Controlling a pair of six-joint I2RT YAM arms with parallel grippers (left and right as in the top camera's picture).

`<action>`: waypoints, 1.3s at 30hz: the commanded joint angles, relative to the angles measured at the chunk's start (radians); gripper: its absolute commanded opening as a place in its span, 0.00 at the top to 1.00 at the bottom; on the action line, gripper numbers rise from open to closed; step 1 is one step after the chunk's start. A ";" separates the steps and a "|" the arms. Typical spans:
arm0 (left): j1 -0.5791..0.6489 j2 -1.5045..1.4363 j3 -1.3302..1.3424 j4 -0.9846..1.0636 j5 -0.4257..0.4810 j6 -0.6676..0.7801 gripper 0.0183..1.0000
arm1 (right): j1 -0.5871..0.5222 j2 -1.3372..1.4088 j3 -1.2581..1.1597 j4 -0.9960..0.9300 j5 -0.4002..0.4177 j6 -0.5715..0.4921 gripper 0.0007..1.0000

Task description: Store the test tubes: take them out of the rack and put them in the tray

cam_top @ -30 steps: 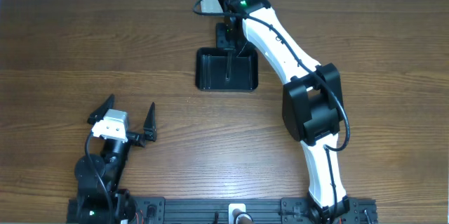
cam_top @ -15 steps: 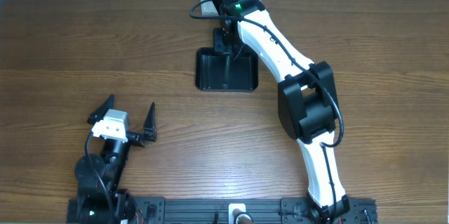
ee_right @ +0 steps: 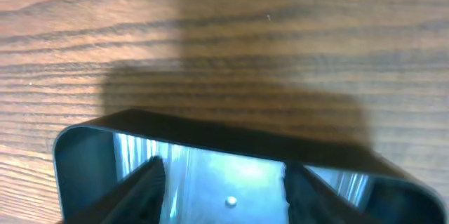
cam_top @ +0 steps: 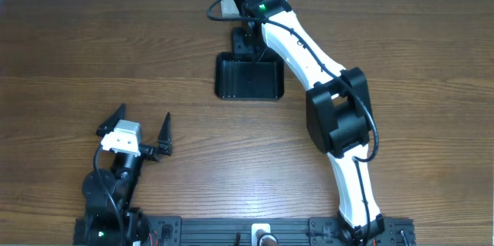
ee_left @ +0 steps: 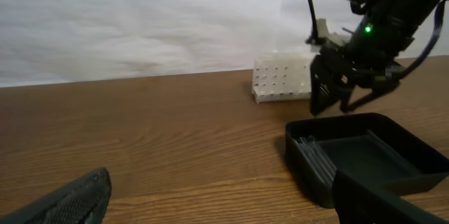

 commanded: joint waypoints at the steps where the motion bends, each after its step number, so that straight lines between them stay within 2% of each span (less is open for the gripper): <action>1: 0.005 -0.004 -0.005 -0.001 0.009 0.011 0.00 | -0.071 -0.171 0.000 0.101 0.010 -0.185 0.32; 4: 0.005 -0.004 -0.005 -0.002 0.010 0.011 0.00 | -0.139 -0.264 0.000 0.166 0.010 -0.275 0.29; 6: 0.005 -0.004 -0.005 -0.002 0.009 0.011 0.00 | -0.185 -0.323 0.000 0.189 0.021 -0.342 0.23; 11: 0.005 -0.004 -0.005 -0.002 0.010 0.011 0.00 | -0.272 -0.457 -0.003 0.181 0.178 -0.369 0.17; 13: 0.005 -0.004 -0.005 -0.001 0.010 0.011 0.00 | -0.298 -0.505 -0.011 0.168 0.183 -0.407 0.05; 17: 0.005 -0.004 -0.005 -0.002 0.010 0.011 0.00 | -0.338 -0.595 -0.082 0.209 0.183 -0.429 0.01; 29: 0.005 -0.004 -0.005 -0.002 0.009 0.011 0.00 | -0.461 -1.091 -0.813 0.732 0.182 -0.402 0.01; 39: 0.005 -0.004 -0.005 -0.002 0.010 0.011 0.00 | -0.472 -1.568 -1.359 0.907 0.194 -0.410 0.01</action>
